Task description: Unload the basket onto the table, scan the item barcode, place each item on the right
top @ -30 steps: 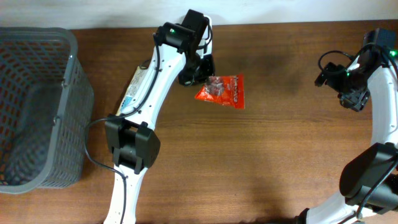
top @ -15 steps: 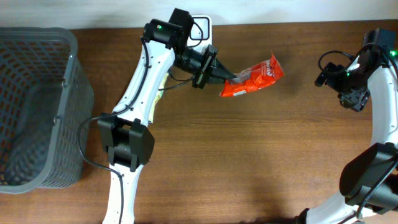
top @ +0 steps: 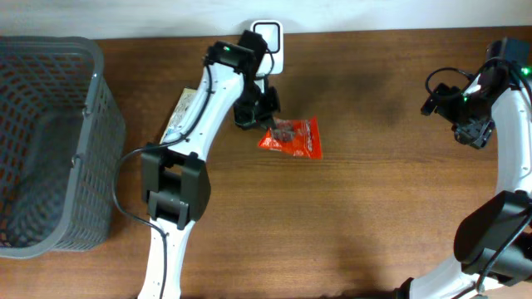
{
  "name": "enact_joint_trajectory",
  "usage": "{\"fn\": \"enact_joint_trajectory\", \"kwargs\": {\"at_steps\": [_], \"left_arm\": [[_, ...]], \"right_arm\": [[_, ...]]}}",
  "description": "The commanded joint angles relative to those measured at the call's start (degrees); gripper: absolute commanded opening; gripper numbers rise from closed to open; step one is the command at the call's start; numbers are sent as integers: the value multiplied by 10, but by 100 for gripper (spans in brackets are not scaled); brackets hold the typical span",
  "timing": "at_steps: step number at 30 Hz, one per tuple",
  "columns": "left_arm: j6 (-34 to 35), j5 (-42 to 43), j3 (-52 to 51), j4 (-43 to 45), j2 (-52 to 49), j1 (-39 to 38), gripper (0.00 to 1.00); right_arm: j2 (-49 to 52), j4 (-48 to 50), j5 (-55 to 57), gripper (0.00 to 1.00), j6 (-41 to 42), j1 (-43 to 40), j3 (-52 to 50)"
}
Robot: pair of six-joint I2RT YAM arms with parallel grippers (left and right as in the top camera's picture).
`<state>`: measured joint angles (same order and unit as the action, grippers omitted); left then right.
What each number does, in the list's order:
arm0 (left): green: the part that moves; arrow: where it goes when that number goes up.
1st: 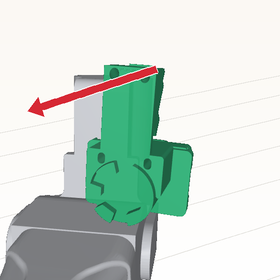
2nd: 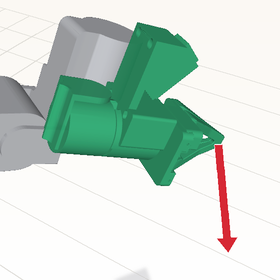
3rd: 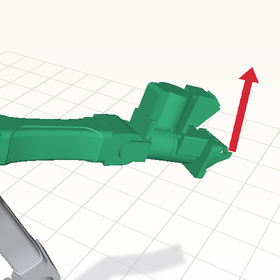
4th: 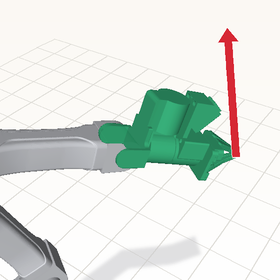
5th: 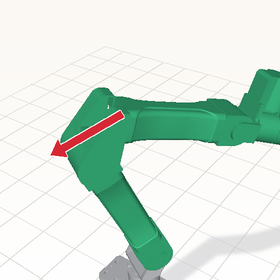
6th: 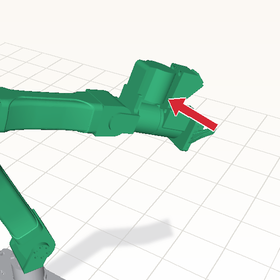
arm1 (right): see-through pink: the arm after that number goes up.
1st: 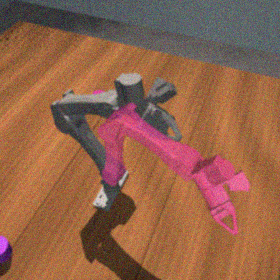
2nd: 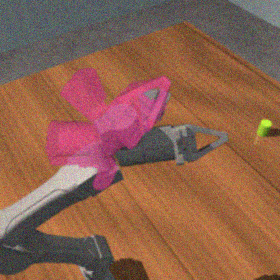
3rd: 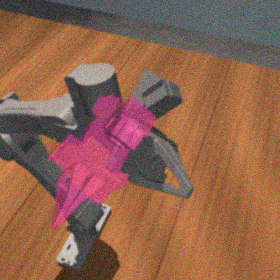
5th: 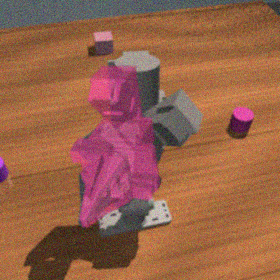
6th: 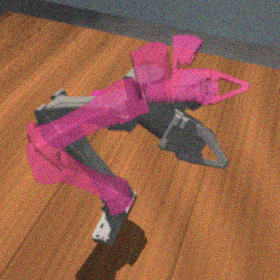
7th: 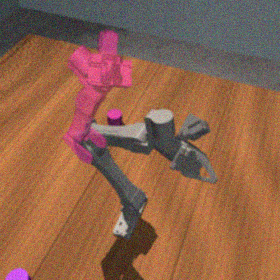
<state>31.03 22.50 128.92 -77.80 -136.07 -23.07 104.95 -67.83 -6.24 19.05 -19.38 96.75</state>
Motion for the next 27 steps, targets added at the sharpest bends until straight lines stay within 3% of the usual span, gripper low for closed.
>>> {"fn": "enact_joint_trajectory", "kwargs": {"at_steps": [1,3,5,6,7,8,9,10,11,12,13,15,20,21,24,27], "left_arm": [[-45,-50,-112,57,10,-18,5],[-89,-89,-128,64,10,-18,11],[-89,-144,-123,53,11,-17,33],[-88,-175,-102,29,11,-11,52],[-89,-188,-67,0,11,-5,91],[-89,-193,-18,-33,11,3,99],[-88,-193,31,-58,11,8,99],[-88,-186,74,-76,11,9,89],[-88,-142,106,-84,11,2,47],[-88,-122,106,-84,11,-8,28],[-88,-128,98,-81,9,-22,25],[-88,-173,65,-52,9,-59,0],[-88,-224,-74,51,9,-91,0],[-88,-285,-102,58,9,-89,0],[-88,-365,-106,56,9,-89,0],[-89,-388,-52,34,9,-80,0]], "right_arm": [[-3,-1,5,99,-2,-2,4],[-3,-1,5,99,-2,-2,4],[-3,-1,5,99,-2,-2,4],[-3,-1,5,99,-2,-2,4],[-3,-1,5,99,-2,-2,4],[-3,-1,5,99,-2,-2,4],[-3,-1,5,99,-2,-2,4],[-3,-1,5,99,-2,-2,4],[-3,-1,5,99,-2,-2,4],[-3,-1,5,99,-2,-2,4],[-3,-1,5,99,-2,-2,4],[-3,-1,5,98,-2,-2,4],[-3,-1,5,99,-2,-2,4],[-3,-1,5,99,-2,-2,4],[-3,-1,5,99,-2,-2,4],[-3,-1,5,99,-2,-2,4]]}}
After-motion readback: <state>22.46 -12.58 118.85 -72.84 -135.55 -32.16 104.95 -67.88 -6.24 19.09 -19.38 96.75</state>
